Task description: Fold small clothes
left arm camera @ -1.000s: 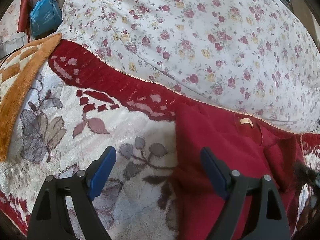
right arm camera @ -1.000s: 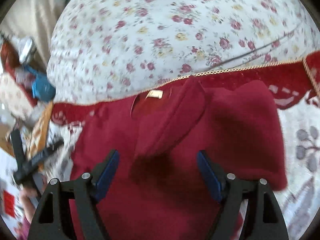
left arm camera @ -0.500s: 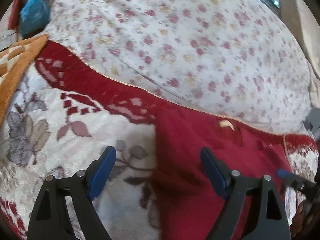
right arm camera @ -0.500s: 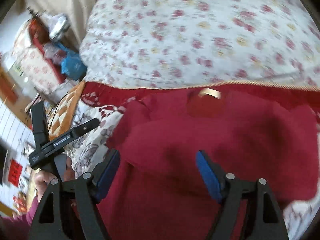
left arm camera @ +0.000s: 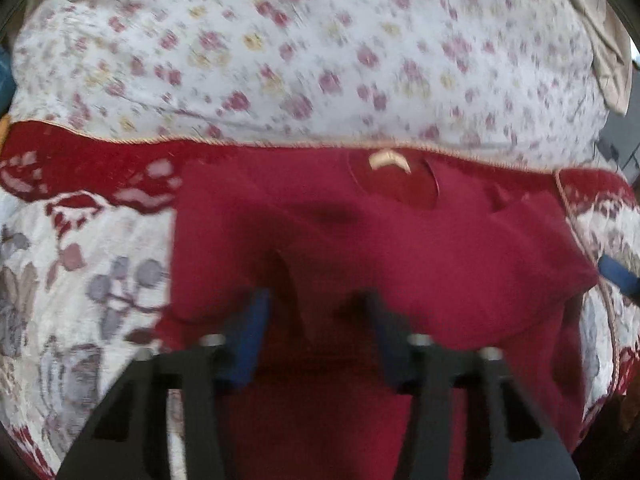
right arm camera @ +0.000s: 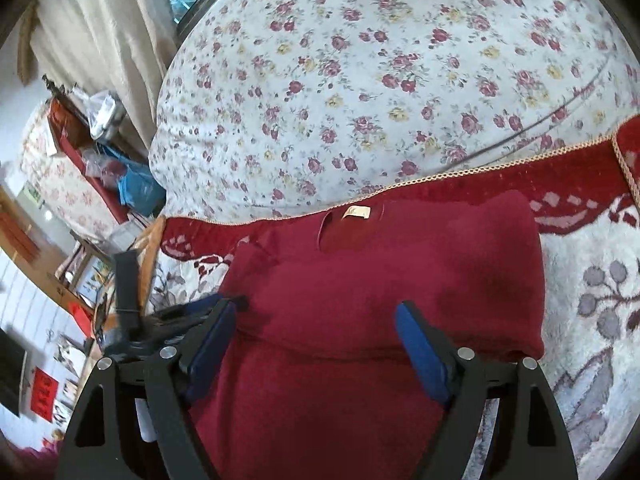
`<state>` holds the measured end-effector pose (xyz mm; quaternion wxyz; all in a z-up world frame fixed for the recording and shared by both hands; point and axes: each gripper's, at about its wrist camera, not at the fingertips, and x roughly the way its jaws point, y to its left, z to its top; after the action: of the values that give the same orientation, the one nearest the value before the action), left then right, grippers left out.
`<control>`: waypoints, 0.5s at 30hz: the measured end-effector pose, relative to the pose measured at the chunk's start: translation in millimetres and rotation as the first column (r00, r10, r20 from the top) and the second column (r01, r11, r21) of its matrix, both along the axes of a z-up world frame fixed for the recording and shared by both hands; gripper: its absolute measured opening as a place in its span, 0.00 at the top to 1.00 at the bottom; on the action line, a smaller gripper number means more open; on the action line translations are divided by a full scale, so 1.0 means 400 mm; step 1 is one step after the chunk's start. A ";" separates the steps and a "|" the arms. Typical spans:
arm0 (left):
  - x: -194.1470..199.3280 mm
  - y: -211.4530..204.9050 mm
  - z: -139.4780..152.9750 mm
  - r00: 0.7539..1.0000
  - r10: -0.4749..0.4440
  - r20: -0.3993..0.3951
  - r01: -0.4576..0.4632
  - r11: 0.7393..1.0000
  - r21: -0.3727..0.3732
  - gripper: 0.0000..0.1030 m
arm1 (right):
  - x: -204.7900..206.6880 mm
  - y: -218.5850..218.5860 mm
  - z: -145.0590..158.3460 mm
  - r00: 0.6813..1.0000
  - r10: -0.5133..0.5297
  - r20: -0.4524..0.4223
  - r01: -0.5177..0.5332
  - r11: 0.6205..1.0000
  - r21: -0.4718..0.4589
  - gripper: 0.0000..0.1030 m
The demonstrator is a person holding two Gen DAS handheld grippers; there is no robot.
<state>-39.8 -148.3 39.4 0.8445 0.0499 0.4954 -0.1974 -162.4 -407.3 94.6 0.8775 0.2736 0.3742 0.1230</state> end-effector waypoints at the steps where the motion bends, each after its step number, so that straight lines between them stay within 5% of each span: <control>1: 0.002 -0.009 -0.005 1.000 0.008 0.003 -0.008 1.000 0.023 0.73 | -0.005 -0.010 0.001 1.000 -0.011 0.007 0.011 1.000 0.005 0.16; 3: 0.002 -0.008 0.013 1.000 0.011 0.022 -0.011 1.000 0.014 0.87 | -0.015 -0.030 0.009 0.999 -0.036 0.016 0.036 0.999 0.003 0.16; 6: -0.004 0.022 0.100 0.998 0.007 0.069 -0.002 0.996 -0.084 0.90 | -0.031 -0.071 0.021 0.993 -0.109 0.034 0.110 0.993 -0.033 0.16; 10: -0.010 0.079 0.181 0.986 0.046 0.162 -0.027 0.993 -0.114 0.90 | -0.039 -0.139 0.033 0.973 -0.231 0.008 0.231 0.970 -0.070 0.14; 15: 0.035 0.149 0.084 0.989 0.133 0.070 -0.129 0.990 -0.061 0.90 | 0.008 -0.172 0.000 0.958 -0.274 -0.083 0.259 0.954 -0.152 0.12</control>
<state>-25.9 -88.7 72.8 0.8745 0.0007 0.4601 -0.1535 -159.1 -476.2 94.6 0.8824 0.2657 0.3865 -0.0372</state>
